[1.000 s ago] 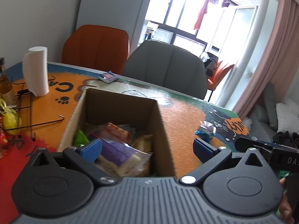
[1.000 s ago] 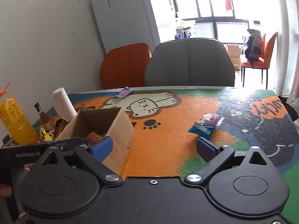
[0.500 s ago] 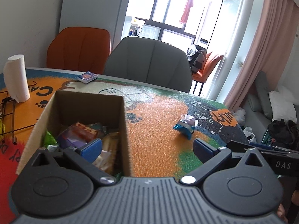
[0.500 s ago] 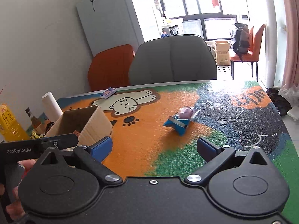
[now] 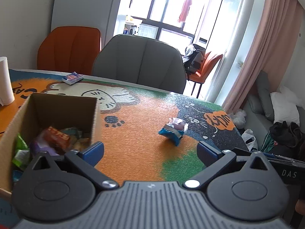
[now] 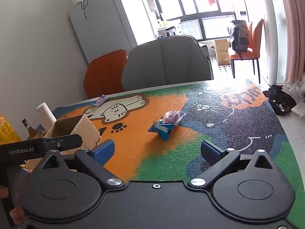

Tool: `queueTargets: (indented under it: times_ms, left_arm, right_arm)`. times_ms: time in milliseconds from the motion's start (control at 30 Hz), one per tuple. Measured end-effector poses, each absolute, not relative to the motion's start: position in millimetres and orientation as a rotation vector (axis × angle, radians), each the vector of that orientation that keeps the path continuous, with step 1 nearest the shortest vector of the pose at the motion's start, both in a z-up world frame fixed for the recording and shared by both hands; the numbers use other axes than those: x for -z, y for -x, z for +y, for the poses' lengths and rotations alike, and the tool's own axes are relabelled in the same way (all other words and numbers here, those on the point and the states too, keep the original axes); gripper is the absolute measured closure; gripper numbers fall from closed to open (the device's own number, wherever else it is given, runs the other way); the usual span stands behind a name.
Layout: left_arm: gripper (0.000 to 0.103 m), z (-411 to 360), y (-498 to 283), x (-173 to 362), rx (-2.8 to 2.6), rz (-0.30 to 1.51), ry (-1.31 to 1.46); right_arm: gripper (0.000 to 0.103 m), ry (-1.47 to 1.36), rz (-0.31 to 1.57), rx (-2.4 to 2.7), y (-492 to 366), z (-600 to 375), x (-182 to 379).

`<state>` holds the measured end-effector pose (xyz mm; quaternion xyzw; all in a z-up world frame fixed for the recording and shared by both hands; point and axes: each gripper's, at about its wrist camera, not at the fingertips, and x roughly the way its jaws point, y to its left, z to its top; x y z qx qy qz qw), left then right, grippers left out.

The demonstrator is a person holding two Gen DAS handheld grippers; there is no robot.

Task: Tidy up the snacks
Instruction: 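Move both open tools from the box to the remaining snacks on the table, then grasp the blue wrapped snack with the left tool while the right tool grasps the pink bun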

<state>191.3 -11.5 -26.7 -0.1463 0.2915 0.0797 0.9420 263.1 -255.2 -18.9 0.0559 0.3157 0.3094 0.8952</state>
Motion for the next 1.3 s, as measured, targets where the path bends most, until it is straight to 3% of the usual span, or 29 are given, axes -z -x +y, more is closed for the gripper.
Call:
queueTargets:
  times_ms: [400,833,1300]
  left_arm:
    - [0.003,-34,-231,41,-0.145,0.633,0.294]
    - [0.015,-43,-282,71,-0.145,0.71,0.304]
    - [0.031,-34,-334,101,-0.161,0.741,0.346]
  right_arm:
    - [0.004,-0.142,0.679,-0.651,-297,-272,34]
    - [0.005,-0.123,0.716,-0.675,-339,-271,53]
    - [0.025,-0.079,0.751,-0.714,-385,-248,66]
